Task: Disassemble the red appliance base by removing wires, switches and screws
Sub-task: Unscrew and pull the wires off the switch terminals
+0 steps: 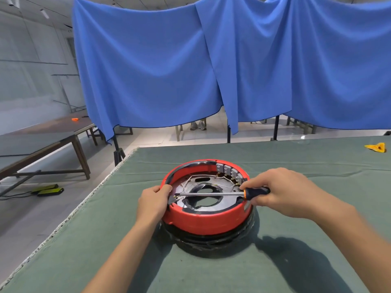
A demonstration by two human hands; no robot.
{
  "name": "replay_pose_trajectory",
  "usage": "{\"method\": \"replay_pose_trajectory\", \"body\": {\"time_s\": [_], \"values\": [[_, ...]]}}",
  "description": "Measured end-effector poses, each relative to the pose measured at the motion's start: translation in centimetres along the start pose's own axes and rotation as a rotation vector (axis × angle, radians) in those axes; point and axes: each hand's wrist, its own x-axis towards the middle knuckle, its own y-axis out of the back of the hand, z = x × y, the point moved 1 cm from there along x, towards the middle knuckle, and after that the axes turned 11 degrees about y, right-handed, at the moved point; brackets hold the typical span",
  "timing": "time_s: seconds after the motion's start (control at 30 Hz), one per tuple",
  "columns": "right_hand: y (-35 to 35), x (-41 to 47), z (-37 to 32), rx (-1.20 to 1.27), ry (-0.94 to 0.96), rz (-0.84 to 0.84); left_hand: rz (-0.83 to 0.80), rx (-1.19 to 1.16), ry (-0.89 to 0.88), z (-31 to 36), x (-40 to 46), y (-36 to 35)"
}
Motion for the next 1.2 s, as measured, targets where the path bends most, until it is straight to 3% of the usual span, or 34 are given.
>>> {"method": "replay_pose_trajectory", "body": {"time_s": [0.17, 0.3, 1.2], "values": [[0.1, -0.3, 0.8, 0.057, -0.019, -0.026, -0.116, -0.295, 0.022, 0.0, 0.0, -0.7], [-0.1, -0.3, 0.8, 0.099, -0.021, -0.031, -0.144, -0.391, 0.004, 0.0, 0.0, -0.9], [-1.0, -1.3, -1.4, 0.127, 0.022, -0.052, -0.055, -0.421, -0.026, -0.2, -0.8, -1.5]]}}
